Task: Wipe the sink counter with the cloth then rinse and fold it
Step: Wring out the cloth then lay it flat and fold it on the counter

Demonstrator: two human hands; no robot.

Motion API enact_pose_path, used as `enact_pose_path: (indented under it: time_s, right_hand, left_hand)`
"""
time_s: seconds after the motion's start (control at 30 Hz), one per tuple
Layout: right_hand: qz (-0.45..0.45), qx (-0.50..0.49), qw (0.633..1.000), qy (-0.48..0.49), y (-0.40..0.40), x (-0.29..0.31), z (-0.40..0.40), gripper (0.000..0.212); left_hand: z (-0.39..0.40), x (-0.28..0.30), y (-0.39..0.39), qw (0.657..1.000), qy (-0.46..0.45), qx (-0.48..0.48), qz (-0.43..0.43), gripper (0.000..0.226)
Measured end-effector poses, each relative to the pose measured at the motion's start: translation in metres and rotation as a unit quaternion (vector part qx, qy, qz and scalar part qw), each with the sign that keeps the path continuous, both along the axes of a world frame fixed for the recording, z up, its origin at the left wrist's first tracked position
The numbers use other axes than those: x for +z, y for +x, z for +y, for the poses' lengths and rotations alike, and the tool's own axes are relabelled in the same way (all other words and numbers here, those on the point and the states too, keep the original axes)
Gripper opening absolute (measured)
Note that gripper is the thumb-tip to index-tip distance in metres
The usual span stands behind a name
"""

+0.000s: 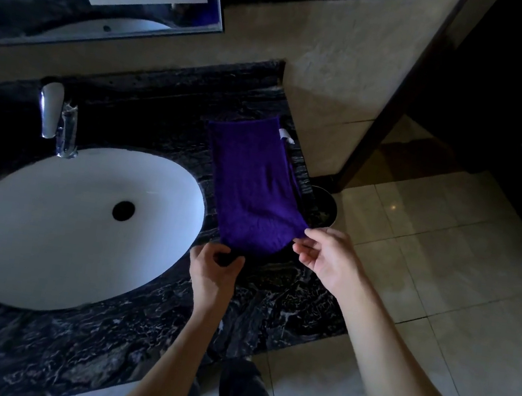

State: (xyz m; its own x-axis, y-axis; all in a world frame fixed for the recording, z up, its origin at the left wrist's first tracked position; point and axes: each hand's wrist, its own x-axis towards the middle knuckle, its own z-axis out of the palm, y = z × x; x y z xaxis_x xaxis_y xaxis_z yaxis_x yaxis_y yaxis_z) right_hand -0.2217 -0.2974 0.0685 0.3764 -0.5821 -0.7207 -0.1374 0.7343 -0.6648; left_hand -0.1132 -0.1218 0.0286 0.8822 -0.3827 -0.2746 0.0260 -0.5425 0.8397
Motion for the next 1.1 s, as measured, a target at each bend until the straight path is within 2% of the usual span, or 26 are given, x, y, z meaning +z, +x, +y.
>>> enact_pose_path:
  time_s: [0.13,0.27,0.37,0.43,0.57,0.67,0.8,0.9,1.0,1.1]
  right_hand:
    - [0.049,0.003,0.998,-0.050,-0.004,-0.012,0.001,0.018]
    - [0.021,0.045,0.998,-0.050,-0.002,-0.020,0.009,0.018]
    - [0.008,0.037,0.999,-0.023,0.000,-0.018,0.011,0.019]
    - [-0.036,0.023,0.999,0.003,0.001,-0.015,0.010,0.016]
    - [-0.126,-0.037,0.990,0.059,0.000,-0.009,0.011,0.017]
    - [-0.189,-0.086,0.967,0.146,0.003,-0.006,0.016,0.016]
    - [-0.233,-0.116,0.935,0.242,0.008,0.001,0.021,0.035]
    - [-0.241,-0.118,0.929,0.254,0.009,0.003,0.023,0.039]
    - [-0.235,-0.118,0.930,0.256,0.006,0.002,0.020,0.041]
    - [-0.200,-0.108,0.952,0.206,0.001,-0.007,0.014,0.028]
  left_hand:
    - [0.008,-0.003,0.005,0.998,-0.022,0.050,-0.012,0.015]
    - [0.017,-0.006,0.011,0.998,-0.019,0.067,-0.012,0.011]
    - [0.016,-0.007,0.012,0.998,-0.018,0.062,-0.014,0.008]
    - [0.014,-0.008,0.011,0.998,-0.017,0.049,-0.025,0.004]
    - [0.011,-0.007,0.009,0.999,-0.021,0.012,-0.047,0.019]
    - [0.008,-0.005,0.006,0.998,-0.034,-0.017,-0.041,0.035]
    - [-0.002,-0.003,-0.003,0.999,-0.026,-0.021,-0.037,0.049]
    - [-0.010,-0.003,-0.006,0.999,-0.017,0.009,-0.047,0.047]
    - [-0.009,-0.001,-0.006,0.997,-0.018,0.028,-0.063,0.031]
    - [-0.001,-0.004,-0.001,0.997,-0.008,0.043,-0.070,0.027]
